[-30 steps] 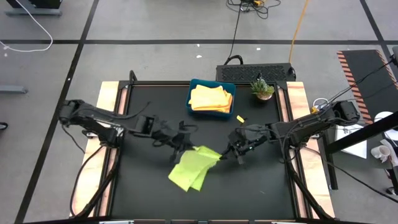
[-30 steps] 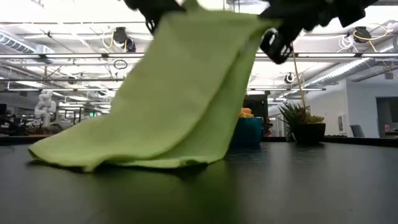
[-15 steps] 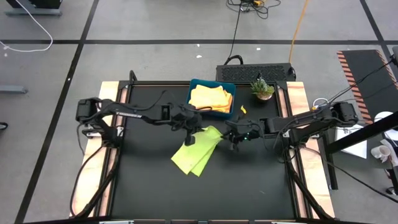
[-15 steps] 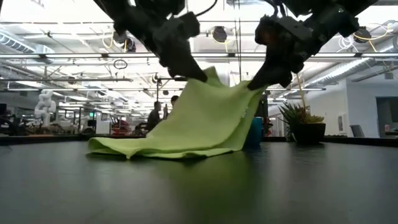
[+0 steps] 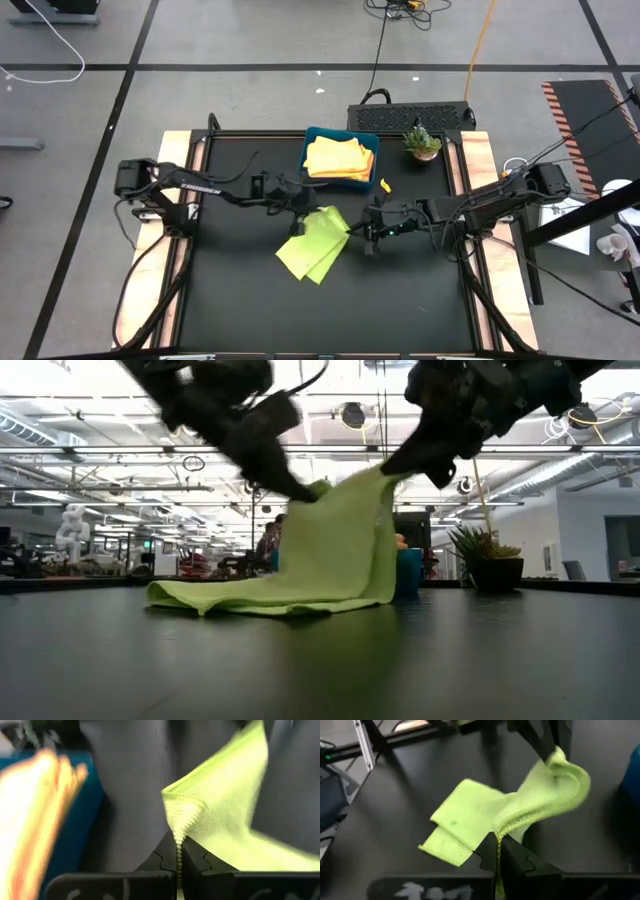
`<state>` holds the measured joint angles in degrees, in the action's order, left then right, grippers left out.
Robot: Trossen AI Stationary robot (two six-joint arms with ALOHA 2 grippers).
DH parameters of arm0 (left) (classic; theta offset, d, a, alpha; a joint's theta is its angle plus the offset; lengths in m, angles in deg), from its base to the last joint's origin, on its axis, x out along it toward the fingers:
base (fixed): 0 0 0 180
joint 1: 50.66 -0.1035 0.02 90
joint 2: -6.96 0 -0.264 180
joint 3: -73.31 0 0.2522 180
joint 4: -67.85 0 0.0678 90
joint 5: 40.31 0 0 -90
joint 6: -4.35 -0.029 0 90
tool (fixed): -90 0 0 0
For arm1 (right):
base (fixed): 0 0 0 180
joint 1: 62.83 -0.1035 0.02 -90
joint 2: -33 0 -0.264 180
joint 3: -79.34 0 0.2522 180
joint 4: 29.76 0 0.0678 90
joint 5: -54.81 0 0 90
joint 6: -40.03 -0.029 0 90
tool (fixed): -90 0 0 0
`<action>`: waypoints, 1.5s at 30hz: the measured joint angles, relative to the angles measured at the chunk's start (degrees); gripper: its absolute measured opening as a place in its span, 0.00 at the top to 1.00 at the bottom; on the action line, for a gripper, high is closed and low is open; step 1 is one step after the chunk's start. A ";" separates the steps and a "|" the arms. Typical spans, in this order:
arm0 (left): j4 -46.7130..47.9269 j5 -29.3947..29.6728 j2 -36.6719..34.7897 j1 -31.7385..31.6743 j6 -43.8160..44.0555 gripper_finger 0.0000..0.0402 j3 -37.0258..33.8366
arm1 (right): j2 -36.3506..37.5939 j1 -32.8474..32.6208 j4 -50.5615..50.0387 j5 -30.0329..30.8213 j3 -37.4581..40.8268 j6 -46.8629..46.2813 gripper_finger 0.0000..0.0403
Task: Fold microfiber towels
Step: Fold the green microfiber cloth, then put the green microfiber cloth into the dark blue bin
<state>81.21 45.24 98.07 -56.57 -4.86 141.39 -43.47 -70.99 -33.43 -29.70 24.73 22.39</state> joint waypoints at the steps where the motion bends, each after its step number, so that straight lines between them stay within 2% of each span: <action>1: -1.82 -0.02 -1.31 0.05 0.22 1.00 -2.94 | -0.72 -0.39 0.28 0.03 -0.02 -0.34 1.00; 8: -26.71 -0.69 -8.97 0.22 -1.96 1.00 -22.18 | -8.25 -0.92 7.21 -0.60 0.08 -2.69 1.00; 12: -33.66 -1.32 -12.35 2.14 -3.41 1.00 -29.71 | -13.26 -0.90 16.17 -5.36 -0.05 -3.73 1.00; 17: -34.41 0.01 -15.13 6.98 -3.80 1.00 -35.09 | -18.24 -1.09 23.18 -9.34 -1.18 -4.17 1.00; 25: -31.72 3.47 -15.43 16.49 -3.59 1.00 -36.80 | -24.92 -2.12 25.31 -17.52 -5.57 -4.48 1.00; 33: -28.28 4.65 -14.46 21.94 0.29 0.96 -36.84 | -31.12 -3.70 25.29 -19.82 -9.30 -4.63 0.98; 37: -27.27 4.66 -13.29 23.32 2.84 0.90 -36.96 | -32.17 -4.08 25.57 -21.90 -9.18 -5.34 0.91; 41: -27.16 6.45 -12.48 23.89 7.19 0.82 -36.97 | -32.15 -4.42 24.95 -21.65 -9.17 -5.85 0.81; 45: -27.58 7.38 -12.57 24.22 7.90 0.77 -36.96 | -31.88 -4.85 25.69 -22.57 -9.15 -5.72 0.70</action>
<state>53.63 52.62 85.50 -32.35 3.03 104.43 -75.35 -75.84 -7.74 -52.27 15.59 16.67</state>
